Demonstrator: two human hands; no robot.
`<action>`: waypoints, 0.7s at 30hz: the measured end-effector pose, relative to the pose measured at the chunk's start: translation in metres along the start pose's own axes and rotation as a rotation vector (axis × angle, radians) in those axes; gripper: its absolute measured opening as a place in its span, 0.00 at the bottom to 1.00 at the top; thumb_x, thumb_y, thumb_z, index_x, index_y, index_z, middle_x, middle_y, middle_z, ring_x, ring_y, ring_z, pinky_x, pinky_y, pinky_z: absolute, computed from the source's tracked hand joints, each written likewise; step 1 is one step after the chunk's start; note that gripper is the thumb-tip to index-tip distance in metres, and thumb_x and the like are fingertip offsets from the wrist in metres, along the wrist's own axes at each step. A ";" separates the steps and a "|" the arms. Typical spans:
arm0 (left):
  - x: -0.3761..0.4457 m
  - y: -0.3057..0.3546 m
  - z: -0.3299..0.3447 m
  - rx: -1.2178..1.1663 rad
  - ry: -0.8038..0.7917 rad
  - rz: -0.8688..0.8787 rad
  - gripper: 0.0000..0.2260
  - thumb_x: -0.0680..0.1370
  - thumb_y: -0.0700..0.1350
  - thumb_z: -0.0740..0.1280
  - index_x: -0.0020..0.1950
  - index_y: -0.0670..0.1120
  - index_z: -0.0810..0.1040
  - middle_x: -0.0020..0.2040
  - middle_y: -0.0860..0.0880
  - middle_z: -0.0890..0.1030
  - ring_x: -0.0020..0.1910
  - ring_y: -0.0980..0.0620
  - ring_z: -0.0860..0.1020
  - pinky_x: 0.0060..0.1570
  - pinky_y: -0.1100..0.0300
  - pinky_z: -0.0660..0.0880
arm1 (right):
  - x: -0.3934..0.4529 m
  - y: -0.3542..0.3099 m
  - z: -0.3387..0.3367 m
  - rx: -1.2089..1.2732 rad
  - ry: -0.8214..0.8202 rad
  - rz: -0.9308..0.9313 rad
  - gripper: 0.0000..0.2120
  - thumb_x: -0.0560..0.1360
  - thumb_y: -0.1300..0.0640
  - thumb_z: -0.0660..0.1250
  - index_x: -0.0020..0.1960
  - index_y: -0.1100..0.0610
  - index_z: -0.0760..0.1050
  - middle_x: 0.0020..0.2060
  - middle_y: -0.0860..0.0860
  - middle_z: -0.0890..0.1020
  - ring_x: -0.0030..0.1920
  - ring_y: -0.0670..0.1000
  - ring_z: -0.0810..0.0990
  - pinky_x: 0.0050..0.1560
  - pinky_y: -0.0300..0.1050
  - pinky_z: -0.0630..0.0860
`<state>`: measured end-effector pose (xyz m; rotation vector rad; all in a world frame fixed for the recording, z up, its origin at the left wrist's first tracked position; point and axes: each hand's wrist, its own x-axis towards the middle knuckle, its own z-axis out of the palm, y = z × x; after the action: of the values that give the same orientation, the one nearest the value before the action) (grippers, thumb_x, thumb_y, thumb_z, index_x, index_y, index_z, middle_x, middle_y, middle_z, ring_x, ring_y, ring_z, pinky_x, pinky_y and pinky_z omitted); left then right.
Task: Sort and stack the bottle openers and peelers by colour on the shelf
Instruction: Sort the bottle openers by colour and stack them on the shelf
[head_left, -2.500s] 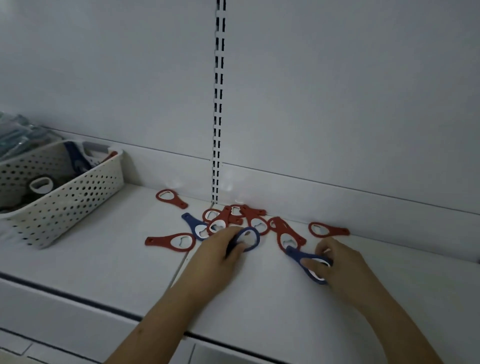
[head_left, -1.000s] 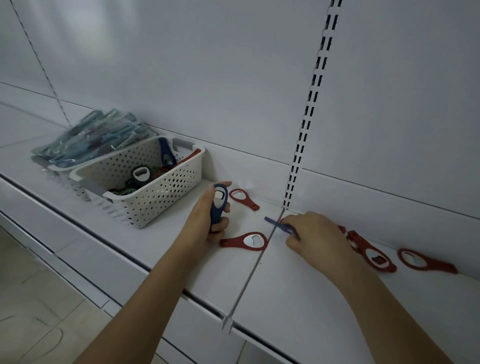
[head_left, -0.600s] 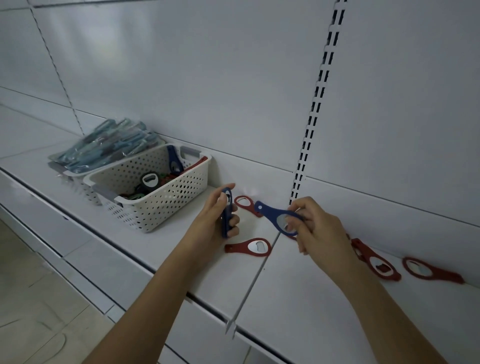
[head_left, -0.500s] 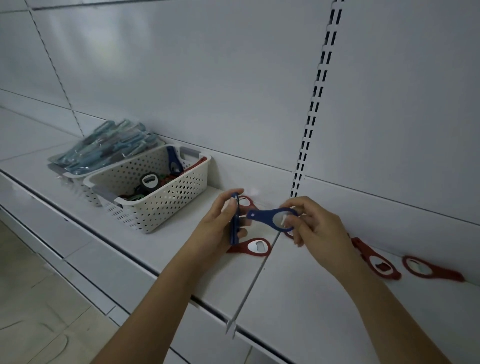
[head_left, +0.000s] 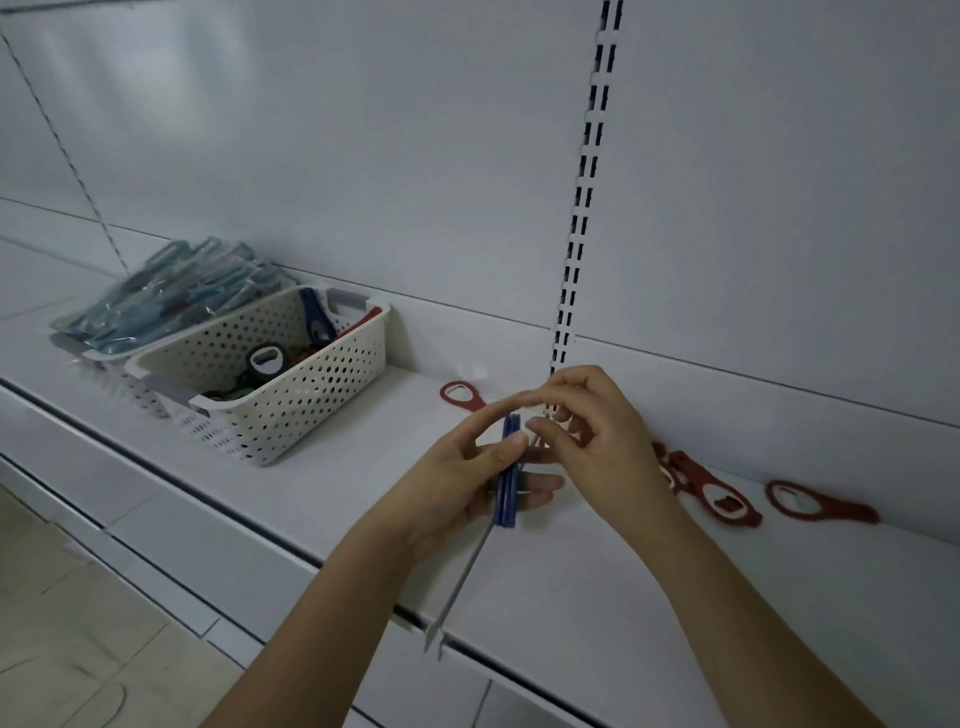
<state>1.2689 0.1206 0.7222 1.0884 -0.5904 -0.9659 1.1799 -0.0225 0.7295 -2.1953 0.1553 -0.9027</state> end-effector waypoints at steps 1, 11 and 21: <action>0.002 0.000 -0.001 0.006 0.046 0.037 0.17 0.78 0.45 0.65 0.68 0.51 0.75 0.56 0.40 0.83 0.52 0.39 0.83 0.52 0.49 0.80 | -0.001 0.000 0.001 -0.001 0.015 0.014 0.07 0.77 0.59 0.69 0.52 0.48 0.77 0.50 0.44 0.75 0.44 0.45 0.77 0.43 0.36 0.76; 0.006 -0.014 -0.007 0.176 0.328 0.339 0.17 0.78 0.48 0.67 0.65 0.45 0.70 0.60 0.44 0.83 0.62 0.47 0.80 0.60 0.44 0.77 | -0.007 -0.002 0.011 0.017 -0.179 0.245 0.13 0.69 0.48 0.77 0.40 0.50 0.72 0.45 0.44 0.78 0.40 0.39 0.81 0.40 0.34 0.78; 0.010 -0.010 0.011 0.308 0.221 0.325 0.21 0.80 0.54 0.65 0.73 0.55 0.68 0.64 0.48 0.80 0.64 0.50 0.78 0.64 0.46 0.73 | -0.014 -0.013 -0.036 0.181 -0.229 0.498 0.11 0.67 0.59 0.79 0.42 0.56 0.77 0.40 0.52 0.86 0.42 0.52 0.86 0.51 0.58 0.82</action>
<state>1.2620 0.1052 0.7169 1.3040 -0.7217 -0.4741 1.1442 -0.0297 0.7471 -1.9430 0.4659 -0.3705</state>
